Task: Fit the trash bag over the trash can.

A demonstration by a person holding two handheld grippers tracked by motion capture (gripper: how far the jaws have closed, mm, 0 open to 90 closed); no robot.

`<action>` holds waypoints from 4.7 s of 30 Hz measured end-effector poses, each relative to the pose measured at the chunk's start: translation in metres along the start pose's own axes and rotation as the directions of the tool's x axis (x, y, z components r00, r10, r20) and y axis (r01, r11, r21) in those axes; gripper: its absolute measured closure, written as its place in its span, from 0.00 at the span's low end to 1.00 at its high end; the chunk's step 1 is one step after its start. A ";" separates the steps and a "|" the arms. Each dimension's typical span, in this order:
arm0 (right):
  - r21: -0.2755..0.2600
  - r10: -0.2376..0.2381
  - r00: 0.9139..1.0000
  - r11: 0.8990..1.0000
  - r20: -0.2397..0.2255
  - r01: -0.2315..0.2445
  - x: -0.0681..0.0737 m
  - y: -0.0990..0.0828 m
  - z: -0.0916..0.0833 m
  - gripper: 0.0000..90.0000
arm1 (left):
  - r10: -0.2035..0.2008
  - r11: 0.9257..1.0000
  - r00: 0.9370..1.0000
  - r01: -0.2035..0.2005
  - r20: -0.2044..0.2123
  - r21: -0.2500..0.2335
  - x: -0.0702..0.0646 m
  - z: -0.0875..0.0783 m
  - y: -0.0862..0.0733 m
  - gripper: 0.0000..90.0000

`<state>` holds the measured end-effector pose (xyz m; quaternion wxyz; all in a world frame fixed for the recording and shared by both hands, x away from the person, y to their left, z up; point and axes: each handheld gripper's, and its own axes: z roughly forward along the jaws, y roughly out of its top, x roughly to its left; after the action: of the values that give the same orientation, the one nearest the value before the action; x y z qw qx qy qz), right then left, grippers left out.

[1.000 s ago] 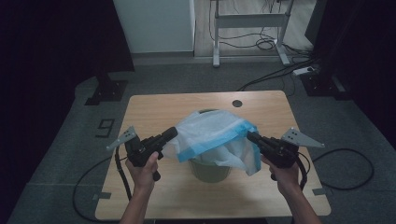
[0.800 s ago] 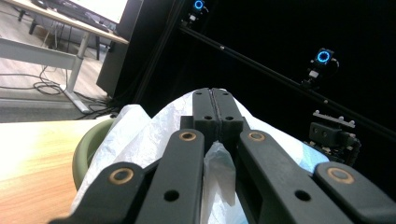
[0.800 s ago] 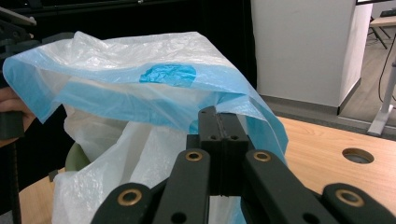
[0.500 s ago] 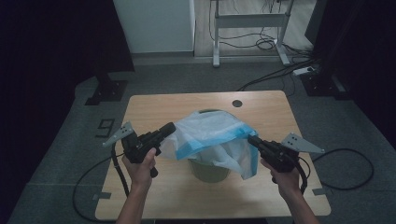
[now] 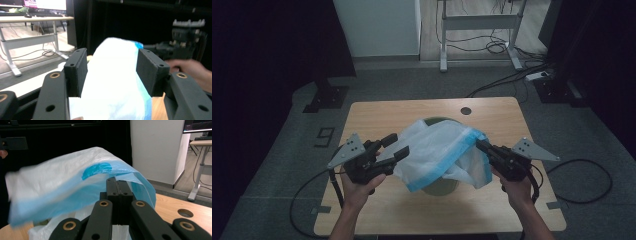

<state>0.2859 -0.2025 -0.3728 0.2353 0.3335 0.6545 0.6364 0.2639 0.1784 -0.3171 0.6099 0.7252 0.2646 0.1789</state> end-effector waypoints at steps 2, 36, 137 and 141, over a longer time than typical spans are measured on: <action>-0.001 -0.001 1.000 1.000 -0.004 0.001 0.002 0.001 0.001 0.99 | 0.003 0.999 1.000 -0.004 0.016 0.033 -0.003 0.007 -0.001 0.46; -0.008 -0.021 0.990 1.000 -0.137 0.020 0.042 0.000 0.016 0.99 | 0.032 0.983 0.999 -0.032 0.004 0.182 -0.012 0.060 -0.034 0.38; 0.072 -0.001 0.992 0.997 0.125 -0.008 -0.027 0.003 0.005 0.99 | -0.154 0.988 0.986 0.153 -0.067 -0.022 0.057 0.079 0.005 1.00; 0.071 -0.007 0.984 0.997 0.178 -0.006 -0.040 0.015 0.010 0.99 | -0.151 0.988 0.985 0.148 -0.081 -0.039 0.066 0.081 0.014 1.00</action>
<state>0.3224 -0.2255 -0.3631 0.2811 0.3970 0.6532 0.5802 0.3665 0.1526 -0.3232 0.6218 0.6852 0.3406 0.1670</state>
